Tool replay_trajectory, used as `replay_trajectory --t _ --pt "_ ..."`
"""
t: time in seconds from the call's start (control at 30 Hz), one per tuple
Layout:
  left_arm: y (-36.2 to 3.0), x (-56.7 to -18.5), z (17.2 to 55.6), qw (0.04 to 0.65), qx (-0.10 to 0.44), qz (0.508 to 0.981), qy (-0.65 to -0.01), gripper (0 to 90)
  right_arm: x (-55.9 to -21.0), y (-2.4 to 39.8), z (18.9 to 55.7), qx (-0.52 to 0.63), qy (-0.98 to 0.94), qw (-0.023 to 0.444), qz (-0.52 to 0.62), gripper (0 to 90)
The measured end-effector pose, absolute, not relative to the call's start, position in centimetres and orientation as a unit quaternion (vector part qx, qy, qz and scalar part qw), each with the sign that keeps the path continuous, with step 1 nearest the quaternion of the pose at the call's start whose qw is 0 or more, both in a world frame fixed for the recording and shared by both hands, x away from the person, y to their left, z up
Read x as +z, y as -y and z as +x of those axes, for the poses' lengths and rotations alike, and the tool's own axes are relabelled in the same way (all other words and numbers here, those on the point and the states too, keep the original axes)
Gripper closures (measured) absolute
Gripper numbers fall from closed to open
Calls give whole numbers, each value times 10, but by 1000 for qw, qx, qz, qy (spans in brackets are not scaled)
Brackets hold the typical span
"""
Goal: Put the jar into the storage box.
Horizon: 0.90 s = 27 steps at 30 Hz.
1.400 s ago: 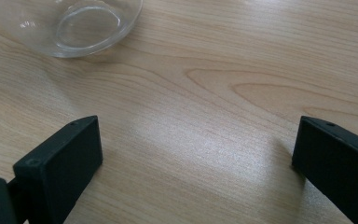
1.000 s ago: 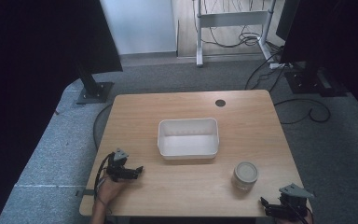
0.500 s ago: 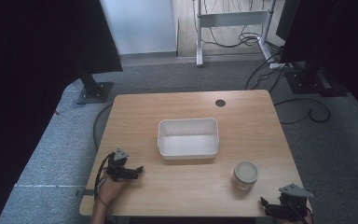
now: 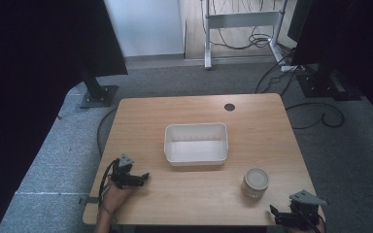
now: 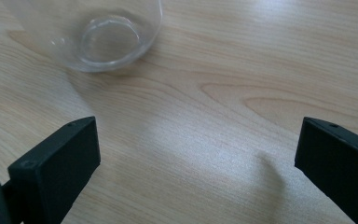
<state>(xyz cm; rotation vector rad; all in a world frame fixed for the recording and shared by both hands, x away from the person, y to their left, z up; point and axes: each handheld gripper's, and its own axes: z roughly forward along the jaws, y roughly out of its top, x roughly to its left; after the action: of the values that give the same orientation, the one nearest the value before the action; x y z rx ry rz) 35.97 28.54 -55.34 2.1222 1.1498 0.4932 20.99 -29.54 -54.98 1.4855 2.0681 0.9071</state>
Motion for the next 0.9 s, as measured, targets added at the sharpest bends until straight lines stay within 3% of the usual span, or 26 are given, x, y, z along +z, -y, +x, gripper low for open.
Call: replay_trajectory --t 0.9 --pt "-285 -553 360 333 189 812 -441 15 -525 276 218 364 -758 222 494 1"
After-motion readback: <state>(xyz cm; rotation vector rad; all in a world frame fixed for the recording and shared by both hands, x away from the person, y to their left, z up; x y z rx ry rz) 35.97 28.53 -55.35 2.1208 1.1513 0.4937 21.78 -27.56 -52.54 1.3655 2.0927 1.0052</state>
